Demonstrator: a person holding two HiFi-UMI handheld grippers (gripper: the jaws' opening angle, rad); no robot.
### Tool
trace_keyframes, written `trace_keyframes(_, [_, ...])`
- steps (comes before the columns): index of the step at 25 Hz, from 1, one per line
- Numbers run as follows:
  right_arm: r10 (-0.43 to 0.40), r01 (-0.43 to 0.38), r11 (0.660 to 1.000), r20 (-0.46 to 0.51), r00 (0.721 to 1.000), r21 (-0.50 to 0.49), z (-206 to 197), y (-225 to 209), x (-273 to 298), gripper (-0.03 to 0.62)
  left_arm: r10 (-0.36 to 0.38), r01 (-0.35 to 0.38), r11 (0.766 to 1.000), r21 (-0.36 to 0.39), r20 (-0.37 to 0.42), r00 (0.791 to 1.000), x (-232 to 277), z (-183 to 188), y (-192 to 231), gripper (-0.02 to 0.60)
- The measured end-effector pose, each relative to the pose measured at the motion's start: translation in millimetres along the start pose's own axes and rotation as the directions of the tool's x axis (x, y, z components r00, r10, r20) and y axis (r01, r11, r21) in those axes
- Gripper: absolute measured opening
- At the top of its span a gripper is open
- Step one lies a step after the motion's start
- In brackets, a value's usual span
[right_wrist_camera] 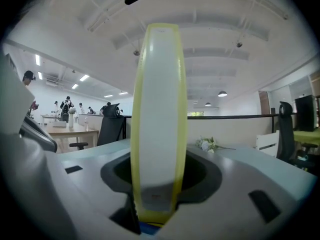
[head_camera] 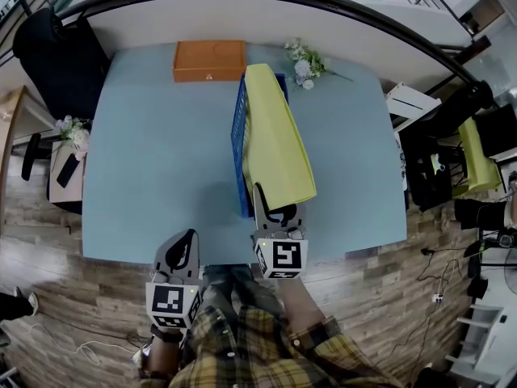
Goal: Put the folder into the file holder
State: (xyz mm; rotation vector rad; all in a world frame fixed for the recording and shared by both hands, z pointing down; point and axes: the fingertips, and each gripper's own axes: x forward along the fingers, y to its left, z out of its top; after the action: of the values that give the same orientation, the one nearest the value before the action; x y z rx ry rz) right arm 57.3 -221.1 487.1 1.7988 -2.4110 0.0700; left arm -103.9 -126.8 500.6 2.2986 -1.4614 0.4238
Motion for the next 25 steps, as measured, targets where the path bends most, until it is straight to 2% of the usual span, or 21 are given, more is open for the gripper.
trace_keyframes(10, [0.044,-0.045,0.998,-0.036,0.998,-0.037,-5.7,6.3,2.8,0.206,-0.004,0.004,1.000,0.004,0.002,1.000,-0.9,-2.1,-1.3,-0.006])
trace_keyframes(25, [0.086,-0.085,0.996,-0.049,0.995,0.019,-9.5,5.7,-3.2,0.290,0.007,-0.007,1.000,0.003,0.014,1.000,-8.1,-1.5,-2.4,-0.006])
